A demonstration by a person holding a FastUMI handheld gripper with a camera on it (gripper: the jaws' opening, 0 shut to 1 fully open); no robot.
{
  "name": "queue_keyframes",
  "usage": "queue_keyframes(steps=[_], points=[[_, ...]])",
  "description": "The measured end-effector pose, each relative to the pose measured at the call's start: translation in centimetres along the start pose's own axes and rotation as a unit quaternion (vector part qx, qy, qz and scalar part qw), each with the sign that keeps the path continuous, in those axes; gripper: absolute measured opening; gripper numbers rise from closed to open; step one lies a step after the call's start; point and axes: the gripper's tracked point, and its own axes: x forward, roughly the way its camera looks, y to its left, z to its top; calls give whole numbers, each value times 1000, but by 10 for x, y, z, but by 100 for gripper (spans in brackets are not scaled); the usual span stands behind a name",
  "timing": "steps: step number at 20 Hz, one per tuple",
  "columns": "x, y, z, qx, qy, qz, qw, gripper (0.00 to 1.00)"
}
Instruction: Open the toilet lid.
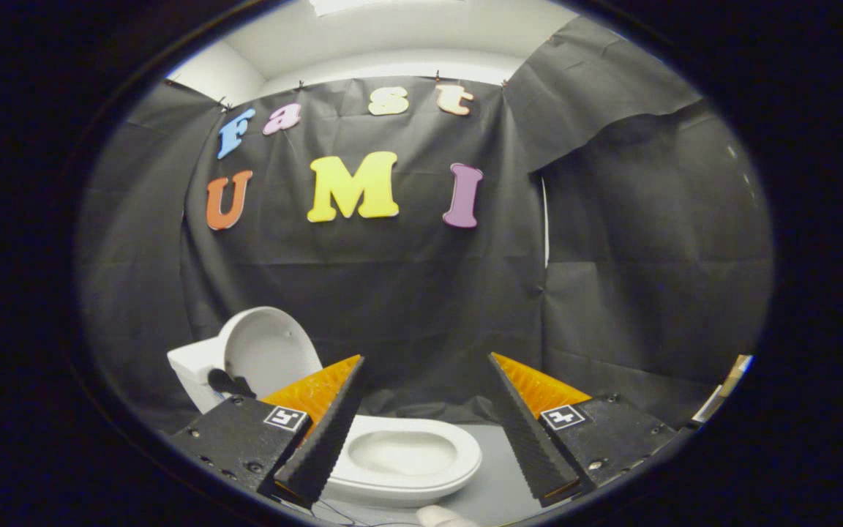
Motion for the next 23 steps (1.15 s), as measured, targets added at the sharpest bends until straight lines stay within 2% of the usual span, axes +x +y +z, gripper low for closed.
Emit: queue_keyframes(steps=[5, 8, 13, 15, 20, 23], points=[[-4, -31, -65, 11, 28, -5, 1000, 100], [-15, -42, -89, 1, 29, -3, 1000, 100], [-21, -48, -91, -21, 28, -10, 999, 100], [-19, -45, -77, -25, 16, -11, 999, 100], [-23, -36, -83, -20, 31, 6, 999, 100], [-24, -42, -80, -27, 25, -7, 999, 100]])
